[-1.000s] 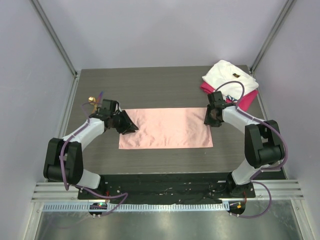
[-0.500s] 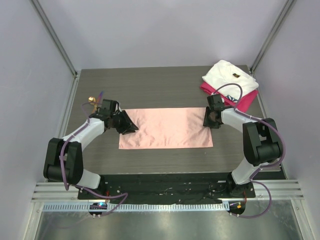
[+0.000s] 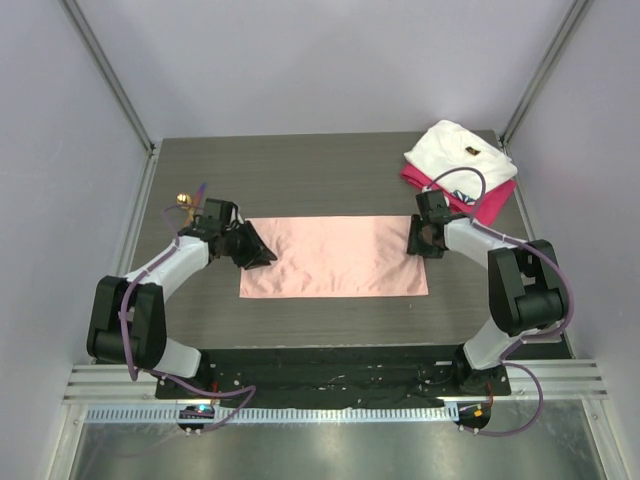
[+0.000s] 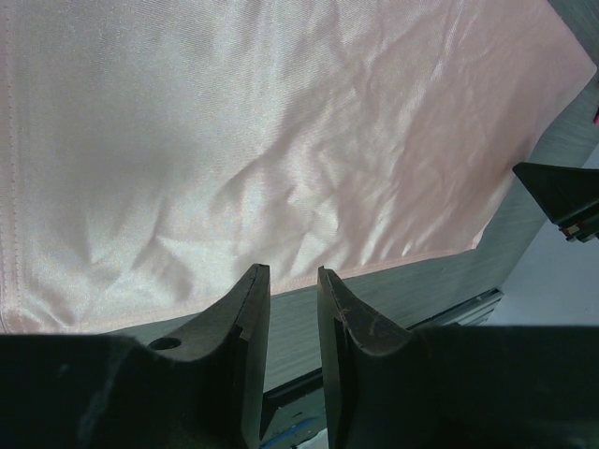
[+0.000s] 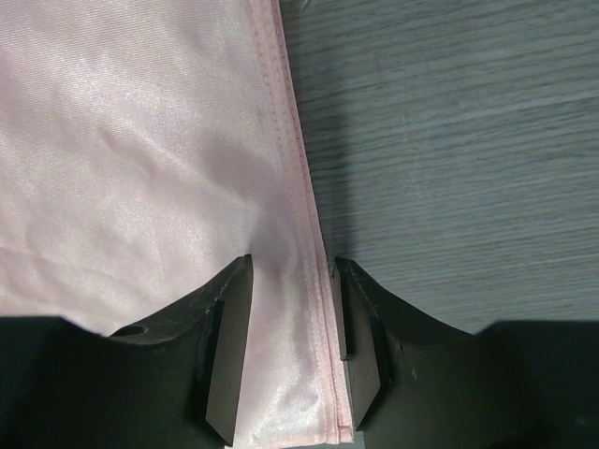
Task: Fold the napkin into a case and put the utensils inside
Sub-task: Pick up the rectangle-folded napkin from the center of the board.
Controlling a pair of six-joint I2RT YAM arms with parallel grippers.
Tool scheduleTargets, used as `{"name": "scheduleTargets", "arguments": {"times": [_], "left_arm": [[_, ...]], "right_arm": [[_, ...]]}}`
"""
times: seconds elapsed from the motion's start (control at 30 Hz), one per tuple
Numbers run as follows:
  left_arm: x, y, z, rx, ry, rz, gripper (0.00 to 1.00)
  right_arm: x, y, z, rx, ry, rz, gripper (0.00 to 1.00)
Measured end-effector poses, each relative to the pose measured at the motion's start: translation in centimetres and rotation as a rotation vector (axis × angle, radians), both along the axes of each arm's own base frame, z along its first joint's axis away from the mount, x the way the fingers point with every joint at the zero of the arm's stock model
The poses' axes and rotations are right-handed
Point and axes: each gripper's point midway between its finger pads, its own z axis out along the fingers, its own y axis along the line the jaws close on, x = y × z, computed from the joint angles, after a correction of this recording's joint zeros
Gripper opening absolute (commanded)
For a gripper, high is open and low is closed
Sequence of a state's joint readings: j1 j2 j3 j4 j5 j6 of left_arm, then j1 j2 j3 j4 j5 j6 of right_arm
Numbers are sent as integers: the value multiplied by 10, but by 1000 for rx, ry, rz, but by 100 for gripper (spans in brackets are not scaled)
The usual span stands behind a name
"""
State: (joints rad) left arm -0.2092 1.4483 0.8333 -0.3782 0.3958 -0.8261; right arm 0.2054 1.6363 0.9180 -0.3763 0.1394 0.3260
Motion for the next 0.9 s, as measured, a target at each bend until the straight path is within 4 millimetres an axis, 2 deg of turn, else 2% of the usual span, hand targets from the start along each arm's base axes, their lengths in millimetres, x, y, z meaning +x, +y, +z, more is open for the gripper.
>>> {"name": "scheduleTargets", "arguments": {"times": [0.2, 0.47, 0.53, 0.77, 0.9], "left_arm": [[0, 0, 0, 0, 0, 0, 31], [0, 0, 0, 0, 0, -1, 31], [0, 0, 0, 0, -1, 0, 31], [-2, 1, 1, 4, 1, -5, 31], [-5, 2, 2, 10, 1, -11, 31]], "right_arm": [[-3, -2, 9, -8, -10, 4, 50], [-6, -3, 2, -16, 13, 5, 45], [-6, -3, -3, -16, 22, 5, 41], [3, -2, -3, 12, -6, 5, 18], [7, 0, -3, 39, -15, 11, 9]]}}
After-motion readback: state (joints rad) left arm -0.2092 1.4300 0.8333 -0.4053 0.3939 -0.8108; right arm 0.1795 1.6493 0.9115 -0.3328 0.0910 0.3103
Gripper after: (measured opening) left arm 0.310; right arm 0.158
